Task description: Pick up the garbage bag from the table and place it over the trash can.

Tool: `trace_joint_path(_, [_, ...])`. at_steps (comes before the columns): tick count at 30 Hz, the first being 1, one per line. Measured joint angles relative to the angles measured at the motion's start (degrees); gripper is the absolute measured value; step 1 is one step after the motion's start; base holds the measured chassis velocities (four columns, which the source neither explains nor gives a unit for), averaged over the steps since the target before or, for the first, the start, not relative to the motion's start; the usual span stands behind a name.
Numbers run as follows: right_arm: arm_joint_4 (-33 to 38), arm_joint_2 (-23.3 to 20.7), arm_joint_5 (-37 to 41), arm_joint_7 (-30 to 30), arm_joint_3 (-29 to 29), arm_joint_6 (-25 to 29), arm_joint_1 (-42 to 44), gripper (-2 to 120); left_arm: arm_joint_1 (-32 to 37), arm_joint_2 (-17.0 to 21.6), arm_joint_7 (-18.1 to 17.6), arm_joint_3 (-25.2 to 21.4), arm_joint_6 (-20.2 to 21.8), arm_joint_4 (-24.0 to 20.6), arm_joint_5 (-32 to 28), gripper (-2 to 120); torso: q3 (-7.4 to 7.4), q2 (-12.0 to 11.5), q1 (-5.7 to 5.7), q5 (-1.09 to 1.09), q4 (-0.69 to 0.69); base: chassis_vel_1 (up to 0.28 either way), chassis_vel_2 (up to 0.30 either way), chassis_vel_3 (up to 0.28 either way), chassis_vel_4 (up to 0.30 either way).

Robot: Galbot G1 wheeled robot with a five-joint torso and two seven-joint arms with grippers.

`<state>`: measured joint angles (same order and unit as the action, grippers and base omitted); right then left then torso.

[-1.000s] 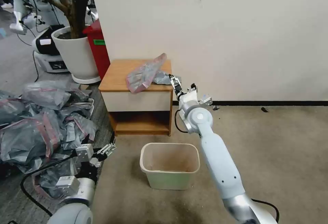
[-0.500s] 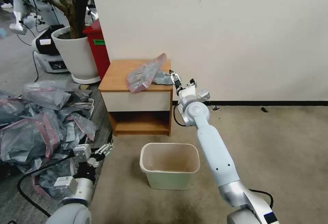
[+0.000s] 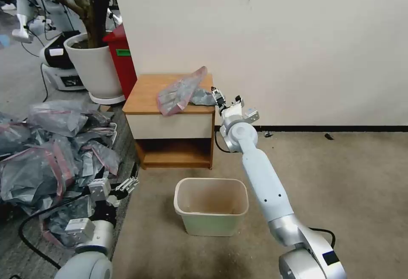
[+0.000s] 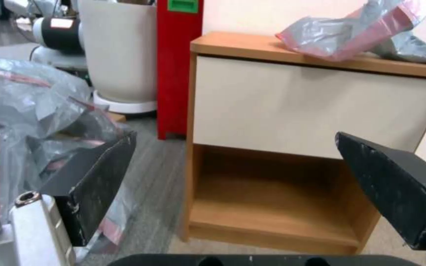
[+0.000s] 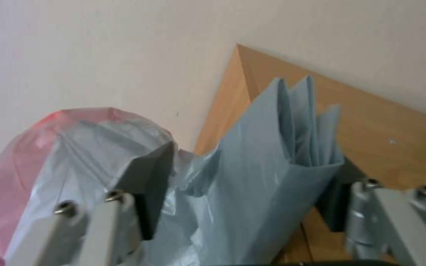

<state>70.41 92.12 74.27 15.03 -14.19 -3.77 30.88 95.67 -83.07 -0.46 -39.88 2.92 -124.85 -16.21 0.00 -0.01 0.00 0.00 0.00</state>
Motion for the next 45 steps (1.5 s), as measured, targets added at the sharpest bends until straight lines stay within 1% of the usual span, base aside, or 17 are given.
trace_joint_path(2, [-0.32, 0.01, -0.13, -0.15, -0.24, 0.03, -0.18, 51, 0.01, 0.15, -0.05, -0.12, 0.01, 0.00, -0.01, 100, 0.00, 0.00, 0.00, 0.00, 0.00, 0.000, 0.000, 0.000, 0.000])
trace_joint_path(4, [-0.46, 0.01, -0.24, -0.21, -0.31, 0.04, -0.23, 48, 0.02, 0.18, -0.07, -0.14, 0.02, 0.00, -0.01, 100, 0.00, 0.00, 0.00, 0.00, 0.00, 0.000, 0.000, 0.000, 0.000])
trace_joint_path(6, [-0.68, 0.06, -0.58, -0.37, -0.36, 0.15, -0.31, 36, 0.03, 0.23, -0.10, -0.19, 0.03, 0.00, -0.01, 100, 0.00, 0.00, 0.00, 0.00, 0.00, 0.000, 0.000, 0.000, 0.000])
trace_joint_path(8, [-0.75, 0.07, -0.68, -0.49, -0.36, 0.18, -0.31, 32, 0.07, 0.24, -0.10, -0.20, 0.03, 0.00, -0.01, 100, 0.00, 0.00, 0.00, 0.00, 0.00, 0.000, 0.000, 0.000, 0.000])
trace_joint_path(9, [-0.83, 0.07, -0.84, -0.64, -0.37, 0.23, -0.30, 25, 0.13, 0.25, -0.10, -0.21, 0.03, 0.00, -0.01, 100, 0.00, 0.00, 0.00, 0.00, 0.00, 0.000, 0.000, 0.000, 0.000])
trace_joint_path(10, [-0.83, 0.07, -0.84, -0.64, -0.37, 0.23, -0.30, 25, 0.13, 0.25, -0.10, -0.21, 0.03, 0.00, -0.01, 100, 0.00, 0.00, 0.00, 0.00, 0.00, 0.000, 0.000, 0.000, 0.000])
trace_joint_path(13, [-1.00, 0.07, -1.22, -0.93, -0.41, 0.42, 0.03, 10, 0.24, 0.23, -0.10, -0.28, 0.03, 0.00, 0.04, 100, 0.00, 0.00, 0.00, 0.00, 0.00, 0.000, 0.000, 0.000, 0.000])
trace_joint_path(14, [-1.00, 0.07, -1.22, -0.93, -0.41, 0.42, 0.03, 10, 0.24, 0.23, -0.10, -0.28, 0.03, 0.00, 0.04, 100, 0.00, 0.00, 0.00, 0.00, 0.00, 0.000, 0.000, 0.000, 0.000])
trace_joint_path(16, [-0.98, 0.07, -1.32, -1.03, -0.43, 0.51, 0.30, 1, 0.35, 0.16, -0.10, -0.28, -0.01, 0.00, 0.08, 100, 0.00, 0.00, 0.00, 0.00, 0.00, 0.000, 0.000, 0.000, 0.000])
trace_joint_path(25, [2.22, -0.50, -1.73, -0.67, 0.07, 0.67, 2.01, 0, 0.52, -0.12, -0.11, -0.23, -0.26, 0.00, 0.22, 100, 0.00, 0.00, 0.00, 0.00, 0.02, 0.000, 0.000, 0.000, 0.000])
trace_joint_path(34, [11.66, -5.40, -1.01, 3.32, 1.75, 0.46, 7.68, 0, 0.57, 0.25, -0.12, -0.52, -0.53, -0.28, 0.21, 100, -0.01, 0.00, 0.00, 0.01, 0.00, 0.000, 0.000, 0.000, 0.000])
trace_joint_path(37, [18.59, -8.29, -0.21, 5.58, 3.10, 0.14, 12.11, 0, 0.41, 0.29, -0.14, -0.52, -0.53, -0.67, 0.19, 100, -0.01, 0.00, 0.00, 0.01, 0.00, 0.000, 0.000, 0.000, 0.000])
trace_joint_path(38, [18.59, -8.29, -0.21, 5.58, 3.10, 0.14, 12.11, 0, 0.41, 0.29, -0.14, -0.52, -0.53, -0.67, 0.19, 100, -0.01, 0.00, 0.00, 0.01, 0.00, 0.000, 0.000, 0.000, 0.000])
trace_joint_path(39, [21.16, -9.01, -0.13, 6.10, 3.46, 0.06, 13.68, 0, 0.35, 0.19, -0.15, -0.47, -0.53, -0.74, 0.19, 100, -0.01, 0.00, 0.00, 0.01, 0.00, 0.000, 0.000, 0.000, 0.000])
trace_joint_path(42, [30.31, -10.95, 0.43, 8.25, 4.20, -0.56, 20.78, 0, 0.32, -0.27, -0.16, -0.35, -0.52, -1.08, 0.20, 100, -0.01, 0.01, 0.00, -0.01, 0.01, 0.000, 0.000, 0.000, 0.000])
trace_joint_path(43, [30.31, -10.95, 0.43, 8.25, 4.20, -0.56, 20.78, 0, 0.32, -0.27, -0.16, -0.35, -0.52, -1.08, 0.20, 100, -0.01, 0.01, 0.00, -0.01, 0.01, 0.000, 0.000, 0.000, 0.000])
trace_joint_path(45, [35.86, -11.92, 0.56, 9.78, 5.06, -0.95, 27.18, 0, 0.38, -0.60, -0.16, -0.30, -0.51, -1.40, 0.23, 100, -0.01, 0.01, 0.00, 0.00, 0.00, 0.000, 0.000, 0.000, 0.000])
